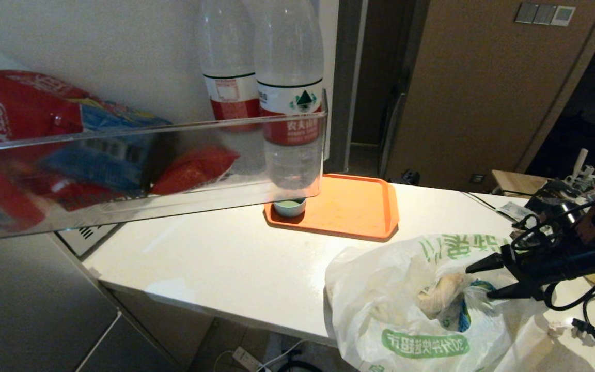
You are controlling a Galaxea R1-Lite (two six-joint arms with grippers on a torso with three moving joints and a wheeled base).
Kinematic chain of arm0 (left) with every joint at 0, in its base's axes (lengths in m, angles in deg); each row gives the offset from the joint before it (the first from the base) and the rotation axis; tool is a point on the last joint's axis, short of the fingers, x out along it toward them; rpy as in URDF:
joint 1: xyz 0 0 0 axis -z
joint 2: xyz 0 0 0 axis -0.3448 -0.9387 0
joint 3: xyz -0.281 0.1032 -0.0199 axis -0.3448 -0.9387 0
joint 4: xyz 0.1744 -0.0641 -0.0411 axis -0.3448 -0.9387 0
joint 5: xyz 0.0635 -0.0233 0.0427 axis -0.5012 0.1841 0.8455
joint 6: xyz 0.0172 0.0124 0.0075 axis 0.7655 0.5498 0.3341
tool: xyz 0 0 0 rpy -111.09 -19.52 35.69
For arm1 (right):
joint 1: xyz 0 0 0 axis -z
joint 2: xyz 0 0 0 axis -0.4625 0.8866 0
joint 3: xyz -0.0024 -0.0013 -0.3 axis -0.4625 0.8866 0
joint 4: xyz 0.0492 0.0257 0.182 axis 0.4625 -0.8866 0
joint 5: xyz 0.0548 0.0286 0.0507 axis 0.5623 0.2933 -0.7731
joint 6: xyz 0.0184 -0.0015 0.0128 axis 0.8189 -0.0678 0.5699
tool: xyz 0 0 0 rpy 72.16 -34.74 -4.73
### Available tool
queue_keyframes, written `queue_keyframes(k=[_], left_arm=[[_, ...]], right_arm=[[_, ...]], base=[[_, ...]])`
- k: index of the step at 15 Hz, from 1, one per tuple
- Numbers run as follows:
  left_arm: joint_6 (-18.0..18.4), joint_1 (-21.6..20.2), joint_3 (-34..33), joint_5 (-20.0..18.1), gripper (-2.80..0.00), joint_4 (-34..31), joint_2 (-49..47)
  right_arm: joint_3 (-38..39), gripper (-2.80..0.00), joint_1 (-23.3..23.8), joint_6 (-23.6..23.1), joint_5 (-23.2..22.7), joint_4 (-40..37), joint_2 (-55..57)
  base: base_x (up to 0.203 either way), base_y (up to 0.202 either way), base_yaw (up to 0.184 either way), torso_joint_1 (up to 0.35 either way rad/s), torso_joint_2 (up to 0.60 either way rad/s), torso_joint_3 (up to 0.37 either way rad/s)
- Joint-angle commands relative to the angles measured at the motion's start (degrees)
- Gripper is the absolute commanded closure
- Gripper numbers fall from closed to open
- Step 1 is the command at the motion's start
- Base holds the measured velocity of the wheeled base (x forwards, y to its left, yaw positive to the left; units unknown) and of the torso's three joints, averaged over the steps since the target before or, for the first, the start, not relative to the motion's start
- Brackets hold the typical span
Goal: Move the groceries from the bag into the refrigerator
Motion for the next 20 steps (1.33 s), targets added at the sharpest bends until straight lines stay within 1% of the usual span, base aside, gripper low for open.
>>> queue_keyframes(k=[1,3,4,6,10,14,20], left_arm=[[0.0,0.0,0.0,0.0,0.0,-0.1,-0.1],[0.0,0.0,0.0,0.0,0.0,-0.1,-0.1],[0.0,0.0,0.0,0.0,0.0,-0.1,-0.1],[0.0,0.0,0.0,0.1,0.0,-0.1,-0.1],[0.0,0.0,0.0,0.1,0.0,-0.1,-0.1],[0.0,0.0,0.0,0.1,0.0,-0.1,-0.1],[0.0,0.0,0.0,0.1,0.0,-0.2,-0.1]], right_arm=[[-2.1,-2.8,-0.4,0.4,-1.3,-1.6,-0.2],[-4.1,-2.8,-1.1,0.3,-4.1,-5.9,-0.5],[-4.1,-2.8,-1.6,0.3,-4.4,-6.1,-0.4],[-4.1,-2.8,-2.4,-0.1,-4.5,-6.1,0.9],[-5.4,-2.8,-2.4,-0.2,-4.5,-4.8,5.2],[-9.1,-2.8,-2.9,0.1,-4.6,-4.3,7.3],[-12.7,-2.8,-4.3,0.1,-4.6,-4.2,10.8]], base=[[0.0,0.0,0.0,0.0,0.0,0.0],[0.0,0.0,0.0,0.0,0.0,0.0],[0.0,0.0,0.0,0.0,0.0,0.0],[0.0,0.0,0.0,0.0,0.0,0.0],[0.0,0.0,0.0,0.0,0.0,0.0],[0.0,0.0,0.0,0.0,0.0,0.0],[0.0,0.0,0.0,0.0,0.0,0.0]])
